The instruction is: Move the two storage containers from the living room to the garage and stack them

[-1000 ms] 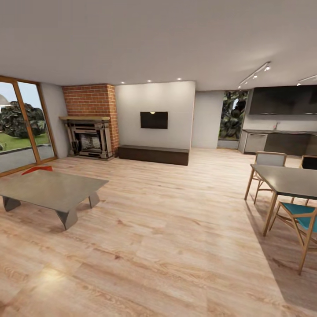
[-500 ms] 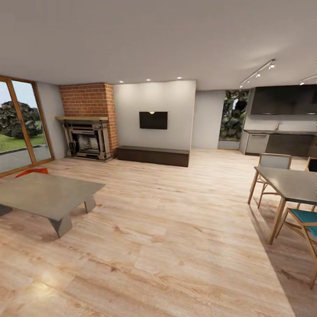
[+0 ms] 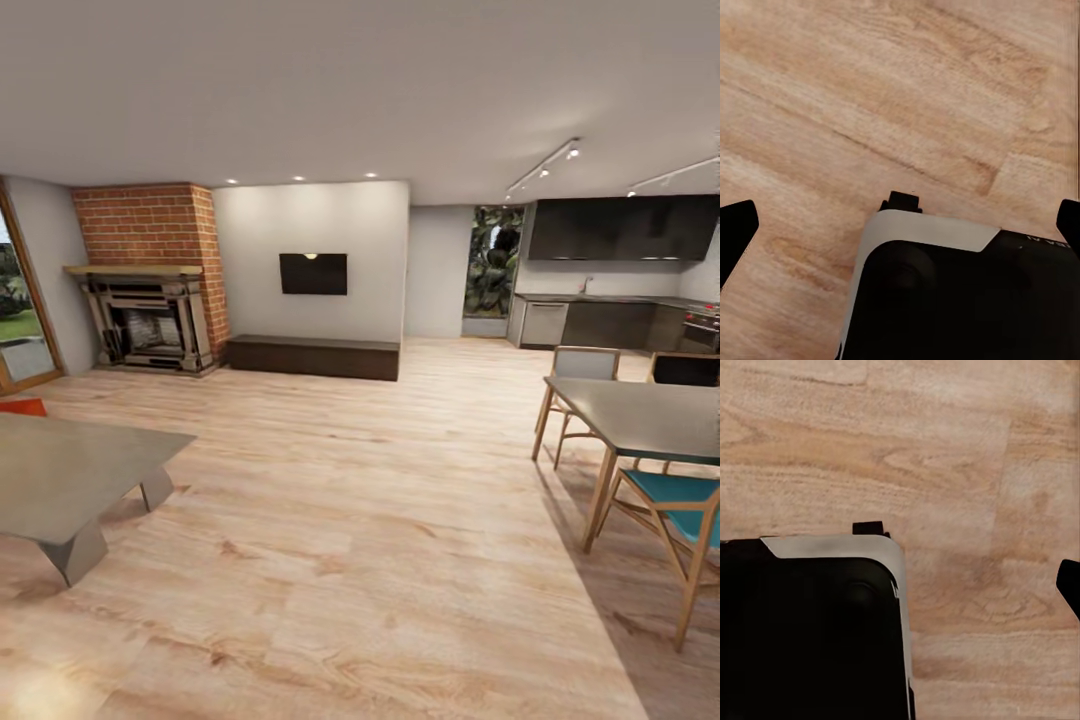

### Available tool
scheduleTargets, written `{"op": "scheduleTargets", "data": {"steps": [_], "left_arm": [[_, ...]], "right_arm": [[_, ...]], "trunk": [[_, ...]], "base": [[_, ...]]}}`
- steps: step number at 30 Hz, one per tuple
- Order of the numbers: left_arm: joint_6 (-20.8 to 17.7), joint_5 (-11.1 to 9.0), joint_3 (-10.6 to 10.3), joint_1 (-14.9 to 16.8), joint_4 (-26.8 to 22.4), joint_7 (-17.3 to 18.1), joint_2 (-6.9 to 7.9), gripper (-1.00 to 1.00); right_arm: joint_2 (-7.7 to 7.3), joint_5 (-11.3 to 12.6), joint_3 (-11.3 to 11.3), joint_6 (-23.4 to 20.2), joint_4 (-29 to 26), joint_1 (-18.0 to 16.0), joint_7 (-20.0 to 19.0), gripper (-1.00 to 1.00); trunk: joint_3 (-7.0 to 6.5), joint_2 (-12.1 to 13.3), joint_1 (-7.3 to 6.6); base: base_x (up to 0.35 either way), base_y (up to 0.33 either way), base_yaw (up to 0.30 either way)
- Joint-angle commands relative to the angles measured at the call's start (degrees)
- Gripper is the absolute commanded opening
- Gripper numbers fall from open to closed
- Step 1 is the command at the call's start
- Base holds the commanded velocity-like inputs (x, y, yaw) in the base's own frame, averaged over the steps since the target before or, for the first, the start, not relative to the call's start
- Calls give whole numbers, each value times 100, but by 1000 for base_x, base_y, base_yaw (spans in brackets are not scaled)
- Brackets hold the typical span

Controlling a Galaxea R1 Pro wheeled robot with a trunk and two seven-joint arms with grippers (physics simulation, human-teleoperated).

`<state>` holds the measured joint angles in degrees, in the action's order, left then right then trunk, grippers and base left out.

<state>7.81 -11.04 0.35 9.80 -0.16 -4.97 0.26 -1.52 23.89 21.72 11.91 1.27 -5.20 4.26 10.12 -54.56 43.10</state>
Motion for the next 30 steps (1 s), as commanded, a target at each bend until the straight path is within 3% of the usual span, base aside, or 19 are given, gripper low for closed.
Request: {"op": "scheduleTargets", "data": {"steps": [1, 30], "left_arm": [[19, -30, 0, 4, 4, -4, 0, 100], [2, -30, 0, 4, 5, -4, 0, 100]], "right_arm": [[2, 37, 51, 24, 13, -7, 5, 100], [-1, 19, 95, -22, 20, -7, -20, 100]], "trunk": [[8, -5, 4], [8, -5, 4]], "base": [[322, 0, -75], [322, 0, -4]]}}
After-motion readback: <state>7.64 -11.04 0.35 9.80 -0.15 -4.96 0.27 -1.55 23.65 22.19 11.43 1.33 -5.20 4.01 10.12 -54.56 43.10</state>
